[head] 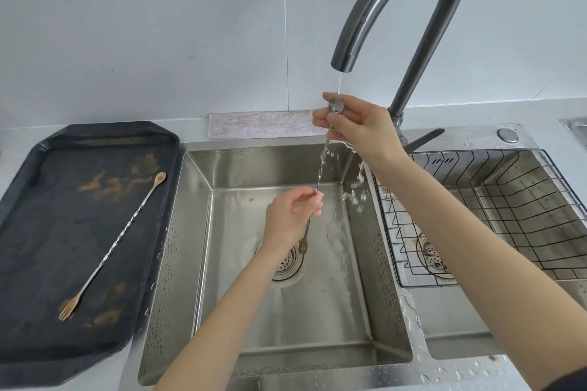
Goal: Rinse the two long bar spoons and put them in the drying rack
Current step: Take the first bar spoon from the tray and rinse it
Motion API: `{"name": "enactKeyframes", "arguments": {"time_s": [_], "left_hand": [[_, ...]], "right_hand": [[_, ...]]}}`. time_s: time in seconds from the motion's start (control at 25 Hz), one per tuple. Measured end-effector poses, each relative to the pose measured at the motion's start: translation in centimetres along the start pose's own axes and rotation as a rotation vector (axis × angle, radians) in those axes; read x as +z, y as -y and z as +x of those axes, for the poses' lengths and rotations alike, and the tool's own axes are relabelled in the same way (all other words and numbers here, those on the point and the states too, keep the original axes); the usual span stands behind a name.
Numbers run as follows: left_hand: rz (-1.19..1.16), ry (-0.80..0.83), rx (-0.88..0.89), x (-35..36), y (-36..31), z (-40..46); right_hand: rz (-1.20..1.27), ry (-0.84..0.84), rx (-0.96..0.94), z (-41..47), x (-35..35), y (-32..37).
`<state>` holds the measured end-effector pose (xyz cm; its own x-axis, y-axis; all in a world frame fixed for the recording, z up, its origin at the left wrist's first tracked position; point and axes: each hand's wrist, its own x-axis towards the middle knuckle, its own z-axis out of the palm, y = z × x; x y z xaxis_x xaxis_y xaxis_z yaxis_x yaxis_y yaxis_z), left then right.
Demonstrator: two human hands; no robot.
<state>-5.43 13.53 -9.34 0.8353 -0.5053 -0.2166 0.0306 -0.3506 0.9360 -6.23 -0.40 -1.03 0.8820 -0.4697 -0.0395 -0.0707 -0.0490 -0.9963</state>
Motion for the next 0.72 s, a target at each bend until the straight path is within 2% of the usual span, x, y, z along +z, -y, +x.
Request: {"name": "enactKeyframes", "arguments": {"time_s": [0.16, 0.28, 0.36, 0.44, 0.48, 0.56, 0.72], "left_hand": [[-0.025, 0.051, 0.025, 0.0, -1.8, 1.1], [-0.02, 0.09, 0.042, -0.4, -2.9, 1.6], [-0.061, 0.162, -0.006, -0.9, -3.4, 1.6], [-0.112, 0.242, -0.103, -1.5, -4.1, 1.4], [-0.139, 0.276, -0.145, -1.8, -4.3, 1.4], [-0.177, 0.331, -0.202, -2.2, -4.6, 1.6], [-0.258, 0.374, -0.281, -2.4, -4.4, 1.6]], "right_hand": [[-0.075, 0.007, 0.052, -0.2, -0.6, -0.5], [-0.377, -0.045, 0.05, -0.7, -1.1, -2.1], [-0.64, -0.101, -0.112, -1.1, -1.4, -2.8], [-0.794, -0.006, -0.328, -1.3, -1.8, -3.4], [-0.831, 0.093, -0.386, -1.3, -2.0, -3.8], [-0.848, 0.254, -0.387, -1.4, -2.1, -4.6], [-0.759, 0.229, -0.386, -1.8, -1.7, -5.7]]}}
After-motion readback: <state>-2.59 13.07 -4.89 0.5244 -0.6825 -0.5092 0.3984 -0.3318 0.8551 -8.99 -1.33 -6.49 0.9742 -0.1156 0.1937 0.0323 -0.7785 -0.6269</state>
